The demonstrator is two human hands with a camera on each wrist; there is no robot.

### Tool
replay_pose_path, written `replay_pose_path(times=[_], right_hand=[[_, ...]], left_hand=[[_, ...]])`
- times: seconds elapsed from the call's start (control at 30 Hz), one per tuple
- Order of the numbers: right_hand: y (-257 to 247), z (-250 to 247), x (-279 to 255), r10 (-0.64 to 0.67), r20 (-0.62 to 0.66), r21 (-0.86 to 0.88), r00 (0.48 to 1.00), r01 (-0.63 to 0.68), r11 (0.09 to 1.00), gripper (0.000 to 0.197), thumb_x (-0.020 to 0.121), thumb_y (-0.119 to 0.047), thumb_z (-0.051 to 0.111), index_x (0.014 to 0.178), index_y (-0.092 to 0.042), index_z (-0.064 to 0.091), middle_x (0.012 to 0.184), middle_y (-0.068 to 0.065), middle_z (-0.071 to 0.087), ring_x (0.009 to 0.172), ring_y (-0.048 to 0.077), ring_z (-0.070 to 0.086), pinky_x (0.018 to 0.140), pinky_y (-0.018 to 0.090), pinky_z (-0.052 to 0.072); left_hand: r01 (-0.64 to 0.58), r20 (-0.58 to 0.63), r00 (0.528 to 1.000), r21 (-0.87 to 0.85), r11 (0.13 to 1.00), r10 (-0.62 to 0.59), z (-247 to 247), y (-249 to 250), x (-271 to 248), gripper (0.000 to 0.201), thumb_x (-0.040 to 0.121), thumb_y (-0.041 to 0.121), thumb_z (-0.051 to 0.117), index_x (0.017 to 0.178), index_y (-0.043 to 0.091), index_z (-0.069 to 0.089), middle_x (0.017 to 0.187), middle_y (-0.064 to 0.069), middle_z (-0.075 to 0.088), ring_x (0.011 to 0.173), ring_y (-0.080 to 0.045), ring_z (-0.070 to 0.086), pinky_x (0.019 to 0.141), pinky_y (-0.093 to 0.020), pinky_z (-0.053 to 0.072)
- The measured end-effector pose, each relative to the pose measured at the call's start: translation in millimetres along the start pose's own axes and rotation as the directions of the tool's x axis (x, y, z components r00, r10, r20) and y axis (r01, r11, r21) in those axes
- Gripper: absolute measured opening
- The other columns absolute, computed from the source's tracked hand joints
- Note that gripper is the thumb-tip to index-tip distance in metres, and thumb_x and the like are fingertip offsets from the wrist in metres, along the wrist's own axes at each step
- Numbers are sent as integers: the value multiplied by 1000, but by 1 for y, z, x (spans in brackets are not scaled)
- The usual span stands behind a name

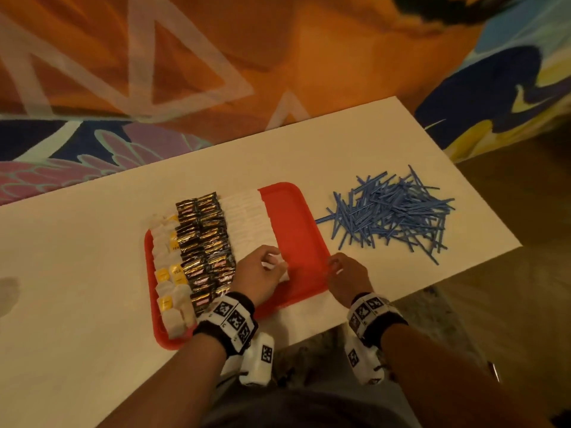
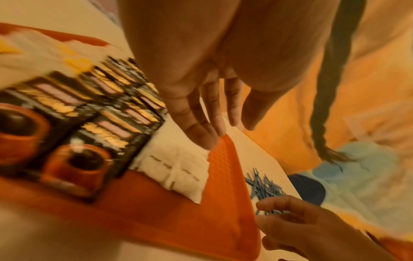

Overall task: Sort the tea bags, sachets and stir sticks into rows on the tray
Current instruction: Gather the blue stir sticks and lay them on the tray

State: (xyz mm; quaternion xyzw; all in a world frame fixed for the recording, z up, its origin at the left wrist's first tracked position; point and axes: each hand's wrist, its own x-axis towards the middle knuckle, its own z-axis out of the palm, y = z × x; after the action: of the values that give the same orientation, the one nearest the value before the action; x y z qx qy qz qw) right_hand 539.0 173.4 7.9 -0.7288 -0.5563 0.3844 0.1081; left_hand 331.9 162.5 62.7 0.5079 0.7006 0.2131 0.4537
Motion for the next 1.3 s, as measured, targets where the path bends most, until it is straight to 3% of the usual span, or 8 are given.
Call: replay_pose_path(times=[0.13, 0.27, 0.5, 0.67, 0.83, 1.0, 1.2, 1.3], right_hand=[[33, -38, 18, 54, -33, 74, 998, -51, 996, 18, 85, -23, 71, 96, -25, 57, 92, -3, 60, 88, 21, 62, 84, 33, 51], [71, -84, 43, 96, -13, 125, 995, -94, 988, 18, 89, -24, 69, 100, -25, 56, 97, -3, 59, 91, 22, 62, 83, 33, 50], [123, -145, 91, 92, 23, 148, 996, -94, 985, 16, 91, -25, 65, 105, -24, 56, 90, -7, 55, 90, 16, 55, 83, 30, 46], [140, -168, 107, 99, 16, 172, 995, -100, 980, 14, 91, -18, 64, 104, -20, 60, 84, -7, 58, 76, 10, 56, 80, 30, 51], [145, -173, 125, 92, 70, 141, 993, -101, 985, 13, 90, -19, 65, 99, -24, 57, 75, -12, 54, 79, 13, 54, 81, 29, 48], [143, -176, 138, 54, 105, 165, 993, -71, 984, 13, 89, -20, 66, 95, -24, 56, 79, -7, 56, 73, 6, 51, 62, 10, 35], [138, -176, 146, 24, 136, 189, 990, -50, 981, 12, 90, -18, 65, 97, -23, 56, 82, -9, 55, 71, 1, 52, 68, 9, 44], [133, -175, 151, -17, 149, 170, 989, -8, 985, 11, 91, -18, 64, 96, -21, 55, 83, -6, 54, 69, -1, 48, 57, 4, 35]], left_hand=[[-20, 138, 990, 227, 974, -12, 50, 58, 40, 48, 88, 39, 72, 131, 24, 55, 128, 2, 57, 117, -21, 55, 101, -38, 47], [-97, 229, 973, 442, 892, -8, 111, 104, 98, 71, 80, 52, 75, 136, 18, 47, 134, -10, 52, 121, -30, 49, 99, -39, 45], [125, 148, 954, 598, 792, -262, 191, 138, 172, 117, 66, 66, 80, 156, 31, 15, 158, -21, 18, 140, -47, 29, 113, -57, 33], [53, 176, 957, 678, 733, -232, 232, 157, 188, 108, 70, 59, 81, 154, 36, 17, 157, -18, 13, 140, -49, 22, 110, -61, 35], [-14, 167, 973, 739, 673, -163, 250, 172, 192, 81, 86, 31, 74, 151, 33, 25, 149, -16, 30, 135, -43, 31, 103, -59, 43], [-10, 141, 983, 692, 721, -121, 246, 169, 196, 59, 92, 11, 58, 143, 28, 33, 134, -16, 46, 114, -40, 52, 92, -54, 50], [100, 36, 991, 469, 877, -132, 233, 167, 194, 71, 86, -3, 61, 144, 16, 26, 106, -18, 62, 80, -31, 56, 66, -39, 45], [256, -38, 965, 370, 893, -260, 223, 169, 195, 60, 90, 3, 61, 141, 8, 29, 114, -22, 61, 88, -34, 58, 70, -37, 45]])
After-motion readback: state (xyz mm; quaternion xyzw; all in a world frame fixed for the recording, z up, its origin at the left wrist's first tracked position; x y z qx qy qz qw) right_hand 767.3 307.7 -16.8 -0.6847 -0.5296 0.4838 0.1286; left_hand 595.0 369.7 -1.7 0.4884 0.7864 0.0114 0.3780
